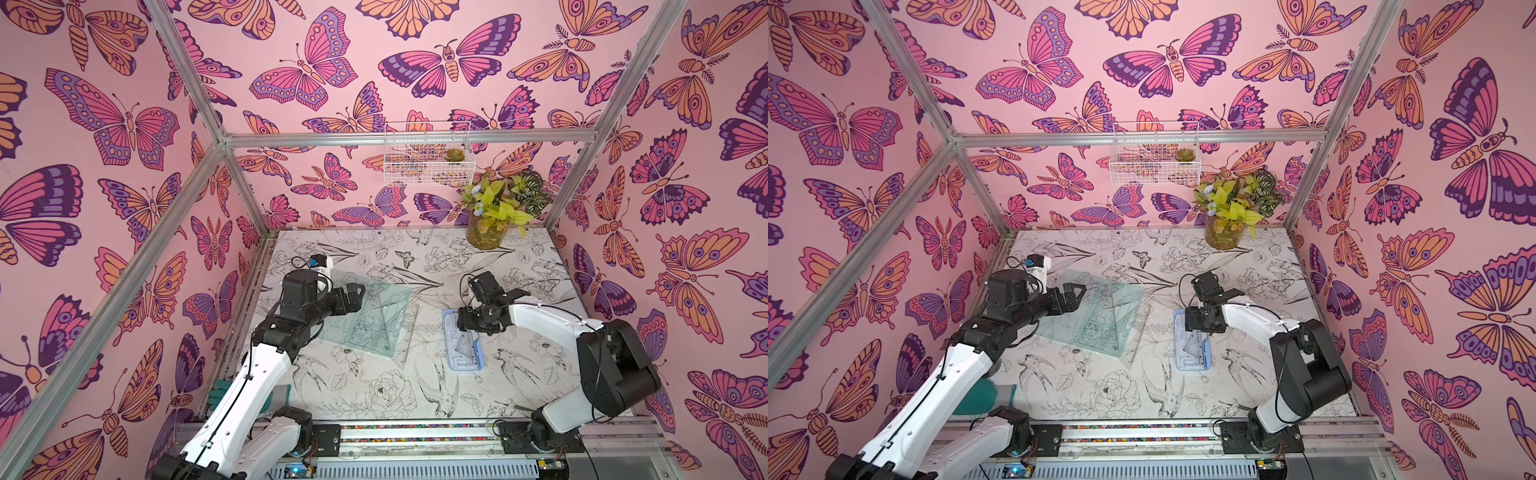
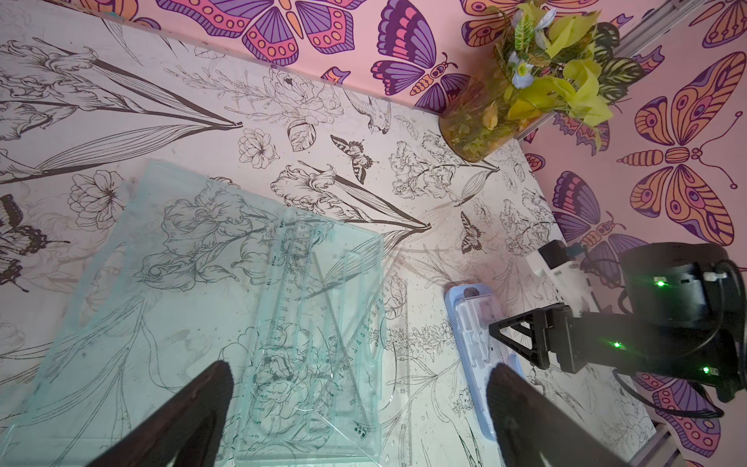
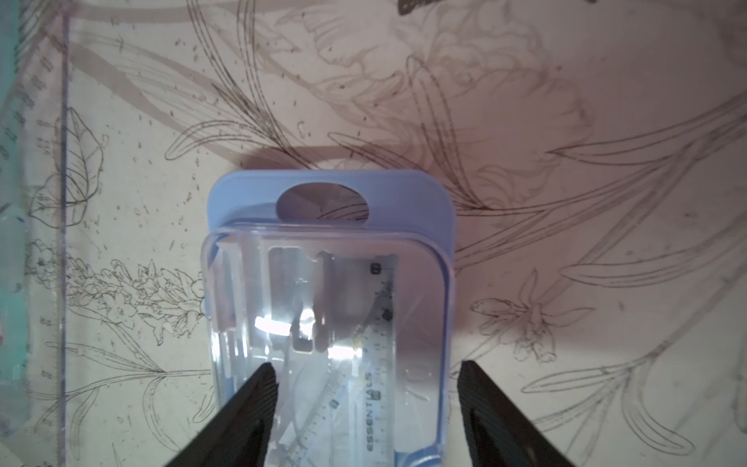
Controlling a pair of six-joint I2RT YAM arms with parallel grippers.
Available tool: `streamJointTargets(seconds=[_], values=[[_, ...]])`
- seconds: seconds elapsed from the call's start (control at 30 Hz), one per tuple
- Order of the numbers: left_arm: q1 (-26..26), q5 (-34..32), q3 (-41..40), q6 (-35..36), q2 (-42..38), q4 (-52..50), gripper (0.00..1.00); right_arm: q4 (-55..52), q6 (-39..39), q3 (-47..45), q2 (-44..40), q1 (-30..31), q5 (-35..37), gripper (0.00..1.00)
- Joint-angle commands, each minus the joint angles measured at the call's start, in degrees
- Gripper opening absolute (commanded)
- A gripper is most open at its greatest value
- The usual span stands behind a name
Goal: Open the ruler set and take out the ruler
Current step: Move the ruler set box to the center of the board, then pick up the ruler from the center of the board.
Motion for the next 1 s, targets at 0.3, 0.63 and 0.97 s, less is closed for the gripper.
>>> streamJointTargets(seconds=[0.3, 0.63, 0.97], values=[[0.2, -1.9, -0.5, 1.5, -1.9, -1.8, 1.0, -3.2, 8.2, 2.9, 2.4, 9.8, 2.7, 0.73], [0.2, -6.7, 0.3, 0.3, -1.2, -5.5, 1.0, -12.5, 8.2, 12.5, -5.0, 13.7, 7.1, 0.73], [0.2, -13.4, 0.3, -2.1, -1.6, -8.4, 1.0, -14.1, 11.7, 23.0, 10.9, 24.7, 4.1, 0.66]])
